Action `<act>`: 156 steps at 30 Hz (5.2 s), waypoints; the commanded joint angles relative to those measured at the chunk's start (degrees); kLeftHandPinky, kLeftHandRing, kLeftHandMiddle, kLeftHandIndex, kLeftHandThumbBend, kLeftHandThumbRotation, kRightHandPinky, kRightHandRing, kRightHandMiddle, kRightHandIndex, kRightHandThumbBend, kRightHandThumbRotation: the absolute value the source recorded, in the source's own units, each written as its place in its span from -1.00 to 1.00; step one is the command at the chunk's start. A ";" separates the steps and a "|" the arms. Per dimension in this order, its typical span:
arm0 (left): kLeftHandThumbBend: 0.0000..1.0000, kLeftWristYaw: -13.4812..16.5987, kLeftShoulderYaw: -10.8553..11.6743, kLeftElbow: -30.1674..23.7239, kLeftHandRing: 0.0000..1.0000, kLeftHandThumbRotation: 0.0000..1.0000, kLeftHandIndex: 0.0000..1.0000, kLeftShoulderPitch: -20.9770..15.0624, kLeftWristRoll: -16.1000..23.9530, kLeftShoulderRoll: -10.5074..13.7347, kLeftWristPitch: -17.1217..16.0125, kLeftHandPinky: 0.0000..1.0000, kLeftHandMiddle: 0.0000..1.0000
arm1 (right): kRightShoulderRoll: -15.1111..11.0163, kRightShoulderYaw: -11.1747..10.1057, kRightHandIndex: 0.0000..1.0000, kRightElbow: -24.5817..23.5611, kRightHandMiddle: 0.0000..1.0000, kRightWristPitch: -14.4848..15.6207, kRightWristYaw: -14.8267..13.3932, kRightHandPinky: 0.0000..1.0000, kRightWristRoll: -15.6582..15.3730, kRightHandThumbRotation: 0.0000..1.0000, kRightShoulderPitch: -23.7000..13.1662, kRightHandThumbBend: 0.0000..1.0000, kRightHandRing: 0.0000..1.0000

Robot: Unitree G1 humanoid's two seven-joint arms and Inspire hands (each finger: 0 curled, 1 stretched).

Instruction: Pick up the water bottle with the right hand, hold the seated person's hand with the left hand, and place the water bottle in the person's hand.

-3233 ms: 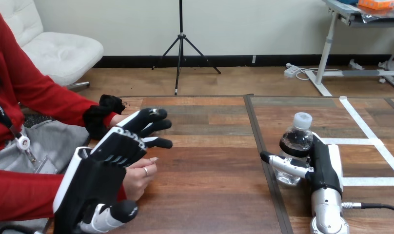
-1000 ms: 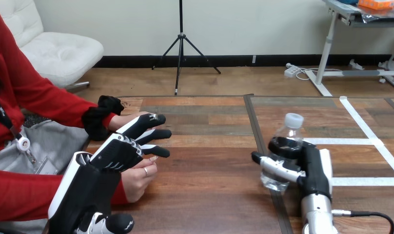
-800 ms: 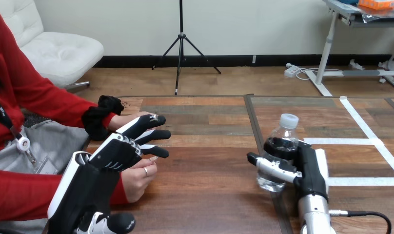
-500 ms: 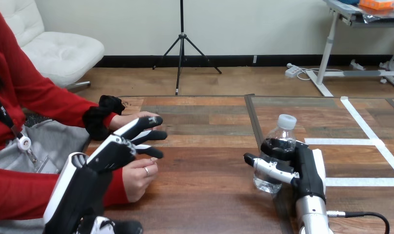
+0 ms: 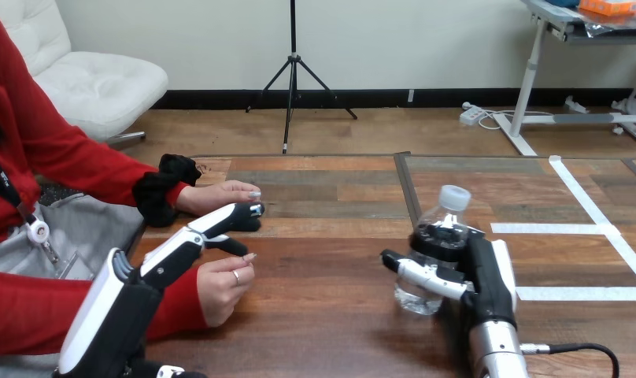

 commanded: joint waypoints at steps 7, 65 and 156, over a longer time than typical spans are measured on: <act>1.00 5.76 -1.93 -1.03 0.58 0.40 0.72 -2.01 2.43 1.06 2.77 0.36 0.69 | 1.77 1.10 -0.21 -11.18 -0.27 -3.52 2.55 -0.44 0.71 -0.99 -0.26 0.78 -0.38; 1.00 27.62 0.47 -10.85 0.53 -0.30 0.66 -8.22 39.04 13.81 25.95 0.42 0.60 | 3.89 7.99 -0.25 -44.97 -0.32 10.80 6.79 -0.54 -0.69 -0.90 11.15 0.75 -0.43; 1.00 37.74 -19.92 7.38 0.54 -0.02 0.72 -21.40 50.74 30.47 42.90 0.45 0.64 | 1.90 6.47 -0.19 -65.98 -0.25 22.24 10.14 -0.44 2.40 -1.00 13.96 0.68 -0.35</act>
